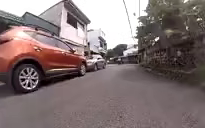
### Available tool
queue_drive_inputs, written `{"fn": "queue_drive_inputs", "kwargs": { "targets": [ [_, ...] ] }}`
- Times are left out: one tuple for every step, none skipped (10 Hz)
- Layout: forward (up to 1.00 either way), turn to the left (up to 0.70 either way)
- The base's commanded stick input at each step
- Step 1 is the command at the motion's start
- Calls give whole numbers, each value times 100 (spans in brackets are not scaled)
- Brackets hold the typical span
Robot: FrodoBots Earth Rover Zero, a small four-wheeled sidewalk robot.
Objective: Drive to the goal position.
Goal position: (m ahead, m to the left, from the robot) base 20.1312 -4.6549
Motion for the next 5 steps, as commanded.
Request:
{"fn": "queue_drive_inputs", "kwargs": {
  "targets": [
    [70,0],
    [70,0],
    [70,0],
    [70,0],
    [70,0]
  ]
}}
